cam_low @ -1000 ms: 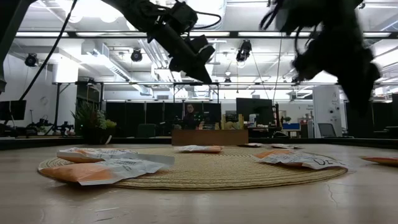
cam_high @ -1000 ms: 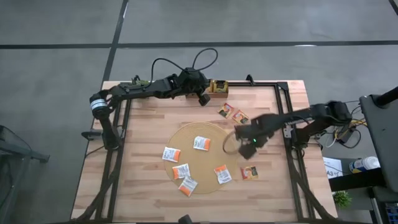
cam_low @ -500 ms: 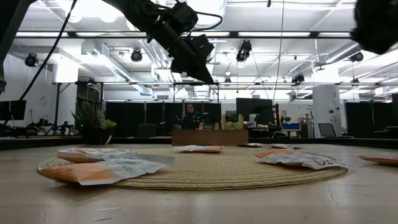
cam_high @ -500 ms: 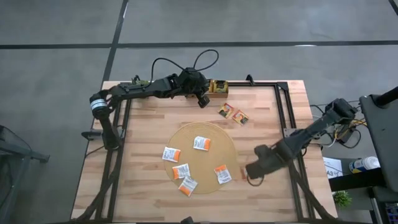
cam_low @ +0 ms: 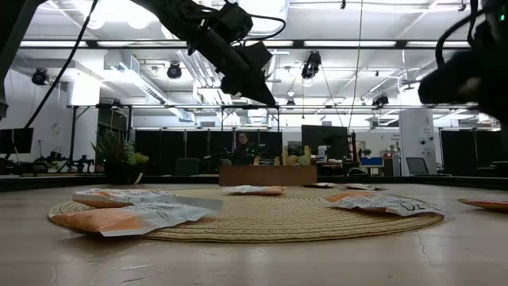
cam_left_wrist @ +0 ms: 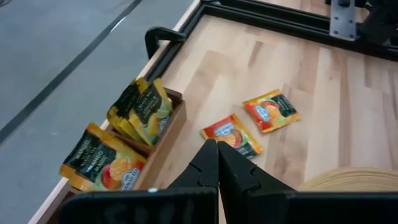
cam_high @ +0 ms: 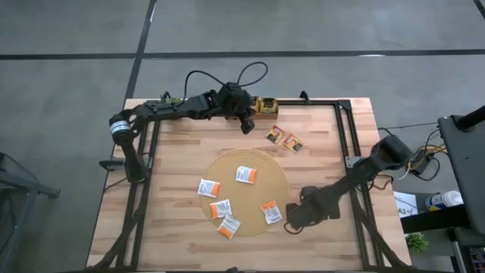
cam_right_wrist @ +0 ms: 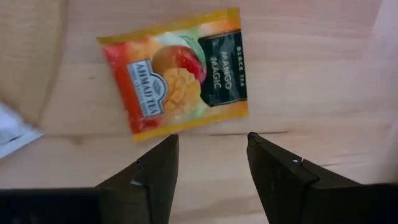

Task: Pick & Place Tea
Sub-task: Put the bottom red tea bag into the middle section of the wooden organizer

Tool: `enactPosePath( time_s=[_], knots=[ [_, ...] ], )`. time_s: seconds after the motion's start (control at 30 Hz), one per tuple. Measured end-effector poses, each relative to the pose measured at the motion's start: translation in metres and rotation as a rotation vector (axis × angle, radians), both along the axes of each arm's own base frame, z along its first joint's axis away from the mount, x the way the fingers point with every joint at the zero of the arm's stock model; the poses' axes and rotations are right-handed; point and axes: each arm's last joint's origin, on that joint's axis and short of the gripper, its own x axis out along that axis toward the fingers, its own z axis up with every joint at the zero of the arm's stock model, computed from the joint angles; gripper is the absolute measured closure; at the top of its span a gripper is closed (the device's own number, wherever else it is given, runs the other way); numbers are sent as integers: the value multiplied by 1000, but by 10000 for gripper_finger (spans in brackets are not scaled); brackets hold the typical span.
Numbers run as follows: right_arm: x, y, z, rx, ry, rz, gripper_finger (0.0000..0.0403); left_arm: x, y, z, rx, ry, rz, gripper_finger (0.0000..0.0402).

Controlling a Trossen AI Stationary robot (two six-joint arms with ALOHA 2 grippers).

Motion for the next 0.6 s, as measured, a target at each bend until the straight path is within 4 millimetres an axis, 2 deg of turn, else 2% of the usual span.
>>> enactPosePath(
  time_s=[0.17,0.43,0.6],
  knots=[
    [11,6,-15,-14,65,-31,216,-1,-1,0,-12,14,-16,401],
    [8,4,-8,-47,106,-63,216,-7,-4,10,-14,2,-29,401],
    [6,3,-12,-49,107,-65,216,-9,-5,12,-19,12,-30,401]
  ],
)
